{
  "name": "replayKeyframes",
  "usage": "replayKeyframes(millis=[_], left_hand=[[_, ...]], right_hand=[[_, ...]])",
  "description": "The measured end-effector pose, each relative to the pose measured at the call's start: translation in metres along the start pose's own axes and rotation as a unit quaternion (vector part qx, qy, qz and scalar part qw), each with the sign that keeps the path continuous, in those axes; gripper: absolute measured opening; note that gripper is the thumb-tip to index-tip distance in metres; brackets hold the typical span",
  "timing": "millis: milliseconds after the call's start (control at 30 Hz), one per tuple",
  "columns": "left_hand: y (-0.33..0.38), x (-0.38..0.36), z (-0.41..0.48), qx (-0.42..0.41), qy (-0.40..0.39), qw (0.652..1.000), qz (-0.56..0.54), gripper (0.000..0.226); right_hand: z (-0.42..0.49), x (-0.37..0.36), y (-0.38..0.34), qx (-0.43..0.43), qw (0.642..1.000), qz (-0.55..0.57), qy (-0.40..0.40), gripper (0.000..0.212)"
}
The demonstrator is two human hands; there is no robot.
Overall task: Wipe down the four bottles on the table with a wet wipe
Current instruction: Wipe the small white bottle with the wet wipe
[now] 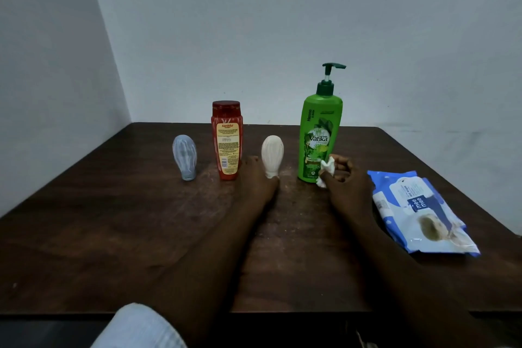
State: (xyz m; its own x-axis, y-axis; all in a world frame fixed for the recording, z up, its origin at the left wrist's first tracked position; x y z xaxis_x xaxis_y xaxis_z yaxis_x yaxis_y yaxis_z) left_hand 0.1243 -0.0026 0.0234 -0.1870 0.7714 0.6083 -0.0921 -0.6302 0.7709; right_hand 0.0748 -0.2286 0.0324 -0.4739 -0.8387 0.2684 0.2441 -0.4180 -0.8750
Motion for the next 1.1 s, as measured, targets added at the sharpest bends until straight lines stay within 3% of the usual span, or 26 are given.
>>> replayKeyframes(millis=[233, 500, 667, 800, 933, 1100], left_hand=[[0.0, -0.002, 0.0, -0.017, 0.006, 1.0, 0.013, 0.05], [-0.017, 0.015, -0.03, -0.004, -0.047, 0.988, -0.149, 0.043], [-0.028, 0.033, -0.052, 0.007, -0.051, 0.978, -0.204, 0.033], [-0.028, 0.036, -0.057, 0.02, -0.041, 0.971, -0.235, 0.028], [-0.026, 0.039, -0.057, 0.004, -0.033, 0.967, -0.253, 0.023], [-0.024, 0.04, -0.059, -0.004, -0.039, 0.967, -0.252, 0.022]], right_hand=[[-0.001, -0.003, 0.0, 0.008, 1.0, -0.001, -0.021, 0.037], [-0.015, -0.012, -0.018, 0.025, 0.997, 0.018, -0.07, 0.024], [-0.037, -0.021, -0.062, 0.125, 0.985, -0.041, -0.107, 0.035], [-0.056, -0.03, -0.087, 0.199, 0.974, -0.039, -0.105, 0.03], [-0.069, -0.045, -0.103, 0.314, 0.937, -0.118, -0.098, 0.027], [-0.066, -0.059, -0.116, 0.376, 0.905, -0.172, -0.105, 0.029]])
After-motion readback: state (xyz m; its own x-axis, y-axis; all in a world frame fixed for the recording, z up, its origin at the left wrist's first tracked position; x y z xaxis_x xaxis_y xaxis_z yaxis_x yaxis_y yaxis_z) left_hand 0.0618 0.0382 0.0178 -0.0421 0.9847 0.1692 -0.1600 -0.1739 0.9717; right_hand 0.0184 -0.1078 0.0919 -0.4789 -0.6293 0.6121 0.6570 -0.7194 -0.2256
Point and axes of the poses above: each hand's wrist, its own z-axis towards the middle knuckle, its own x-axis out of the back of the hand, y = z × x, the point moved 7 cm from there along z, towards the middle knuckle, and after that the axes turned 5 degrees about -y, right-handed, at the moved point
